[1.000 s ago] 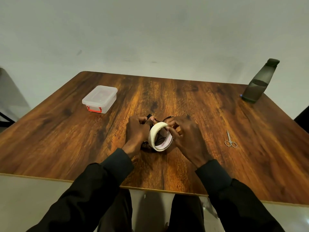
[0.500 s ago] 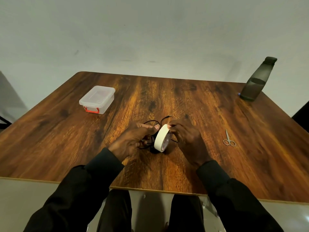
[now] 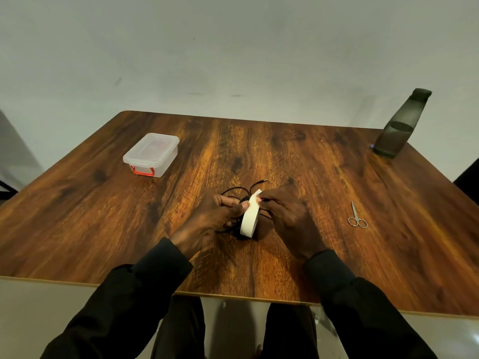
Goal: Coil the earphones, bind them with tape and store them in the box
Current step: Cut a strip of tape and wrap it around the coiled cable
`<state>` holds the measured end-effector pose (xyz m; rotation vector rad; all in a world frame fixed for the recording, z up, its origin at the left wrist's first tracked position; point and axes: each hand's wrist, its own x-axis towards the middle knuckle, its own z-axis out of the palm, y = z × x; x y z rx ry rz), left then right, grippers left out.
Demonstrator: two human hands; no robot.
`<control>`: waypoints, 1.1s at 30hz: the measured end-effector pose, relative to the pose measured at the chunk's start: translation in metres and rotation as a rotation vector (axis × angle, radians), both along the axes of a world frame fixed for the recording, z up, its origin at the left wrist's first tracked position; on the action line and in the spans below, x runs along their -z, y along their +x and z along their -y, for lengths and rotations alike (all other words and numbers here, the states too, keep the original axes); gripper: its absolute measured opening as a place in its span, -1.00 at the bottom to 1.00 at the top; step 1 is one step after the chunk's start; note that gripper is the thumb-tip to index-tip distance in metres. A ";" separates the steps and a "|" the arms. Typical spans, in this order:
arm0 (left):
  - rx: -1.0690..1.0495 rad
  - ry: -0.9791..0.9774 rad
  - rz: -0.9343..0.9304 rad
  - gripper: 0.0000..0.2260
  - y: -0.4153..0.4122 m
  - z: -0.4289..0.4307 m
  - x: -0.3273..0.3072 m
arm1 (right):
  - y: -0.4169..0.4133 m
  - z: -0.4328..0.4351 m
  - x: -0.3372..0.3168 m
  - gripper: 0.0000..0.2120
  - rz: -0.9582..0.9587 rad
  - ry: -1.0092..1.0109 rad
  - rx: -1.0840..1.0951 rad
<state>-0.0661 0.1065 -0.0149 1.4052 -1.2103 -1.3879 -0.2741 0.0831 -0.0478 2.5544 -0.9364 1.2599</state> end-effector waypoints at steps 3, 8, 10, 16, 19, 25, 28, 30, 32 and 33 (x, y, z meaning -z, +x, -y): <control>-0.019 0.017 -0.056 -0.80 -0.001 -0.002 0.001 | 0.000 0.000 0.001 -0.81 -0.006 -0.012 -0.003; -0.049 -0.009 -0.124 -0.87 0.001 -0.006 0.006 | 0.003 -0.005 0.000 -0.76 0.214 0.169 -0.045; -0.091 -0.058 -0.072 -0.87 0.000 -0.008 0.008 | 0.008 -0.008 -0.006 -0.75 0.428 0.360 0.029; -0.089 -0.290 0.039 -0.92 -0.007 -0.018 0.005 | 0.015 0.015 -0.040 -0.82 0.755 1.082 0.075; -0.124 -0.382 0.179 -0.89 -0.009 -0.018 0.007 | 0.018 0.023 -0.051 -0.94 0.628 1.158 0.047; -0.127 -0.399 0.287 -0.86 -0.013 -0.023 0.010 | 0.035 0.026 -0.042 -0.94 0.433 0.901 0.188; -0.135 -0.377 0.358 -0.84 -0.016 -0.022 0.006 | 0.042 0.021 -0.042 -0.92 0.297 0.691 0.222; -0.139 -0.362 0.380 -0.82 -0.015 -0.019 0.003 | 0.040 0.017 -0.046 -0.93 0.215 0.593 0.188; -0.129 -0.353 0.379 -0.81 -0.013 -0.017 0.002 | 0.037 0.012 -0.051 -0.94 0.130 0.537 0.141; -0.120 -0.346 0.374 -0.80 -0.011 -0.016 0.002 | 0.035 0.010 -0.052 -0.94 0.084 0.514 0.127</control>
